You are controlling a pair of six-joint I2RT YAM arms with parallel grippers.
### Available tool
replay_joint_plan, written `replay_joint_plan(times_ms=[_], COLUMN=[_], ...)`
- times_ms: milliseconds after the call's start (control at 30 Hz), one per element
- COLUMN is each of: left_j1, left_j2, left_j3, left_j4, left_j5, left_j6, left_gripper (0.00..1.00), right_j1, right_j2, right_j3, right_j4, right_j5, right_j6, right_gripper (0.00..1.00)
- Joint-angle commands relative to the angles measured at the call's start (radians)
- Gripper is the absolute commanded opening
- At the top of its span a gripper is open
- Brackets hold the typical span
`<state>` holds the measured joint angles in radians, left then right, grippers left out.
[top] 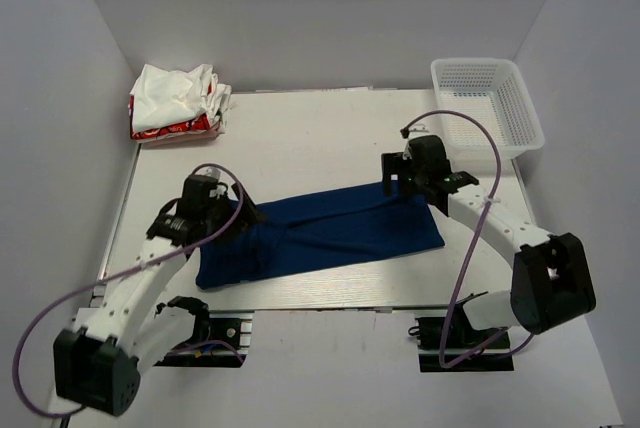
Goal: Fold and stack the t-shirts
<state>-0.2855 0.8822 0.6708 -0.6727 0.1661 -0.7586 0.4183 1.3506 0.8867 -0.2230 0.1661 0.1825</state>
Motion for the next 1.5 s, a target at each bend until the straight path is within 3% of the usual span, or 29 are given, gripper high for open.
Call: replay_joint_plan(times_ms=[0,100,300,433,533,633,933,1000,1033,1067,1133,1467], left_j1=[-0.003,-0.003,0.028,0.040,0.049,0.059,0.086,0.086,0.086,0.086,0.095,0.106], left_j2=[0.156,0.264,0.233,0.267,0.290,0.290,0.391,0.414,0.414,0.423,0.423,0.266], left_j3=[0.059,0.157,0.168,0.133,0.099,0.037,-0.011,-0.011,-0.011,-0.001,0.015,0.084], left_j4=[0.107,-0.012,-0.059,-0.074,-0.001,0.102,0.214,0.254,0.254,0.254,0.228,-0.119], left_j5=[-0.057,-0.227,-0.488,-0.569,-0.548,-0.510,-0.531,-0.519,-0.508,-0.498,-0.508,-0.570], left_j6=[0.019,-0.019,-0.116,-0.166,-0.157,-0.131,-0.097,-0.088,-0.088,-0.088,-0.088,-0.188], left_gripper=[0.99,0.99,0.99,0.99,0.99,0.68,0.63,0.50,0.40,0.21,0.02,0.00], right_j1=[0.011,0.013,0.010,0.010,0.008,0.008,0.007,0.008,0.008,0.008,0.008,-0.006], right_j2=[0.076,0.157,0.232,0.277,0.303,0.324,0.357,0.360,0.357,0.364,0.363,0.400], right_j3=[0.017,0.041,0.037,0.049,0.052,0.057,0.067,0.064,0.064,0.066,0.070,0.058], right_j4=[0.102,0.117,0.135,0.126,0.120,0.103,0.083,0.082,0.079,0.076,0.070,0.036], right_j5=[-0.261,-0.272,-0.212,-0.191,-0.186,-0.175,-0.171,-0.171,-0.171,-0.140,-0.129,-0.025], right_j6=[-0.015,0.015,0.031,0.040,0.044,0.052,0.066,0.071,0.072,0.074,0.083,0.161], right_gripper=[0.90,0.90,0.90,0.90,0.90,0.90,0.90,0.90,0.90,0.90,0.90,0.90])
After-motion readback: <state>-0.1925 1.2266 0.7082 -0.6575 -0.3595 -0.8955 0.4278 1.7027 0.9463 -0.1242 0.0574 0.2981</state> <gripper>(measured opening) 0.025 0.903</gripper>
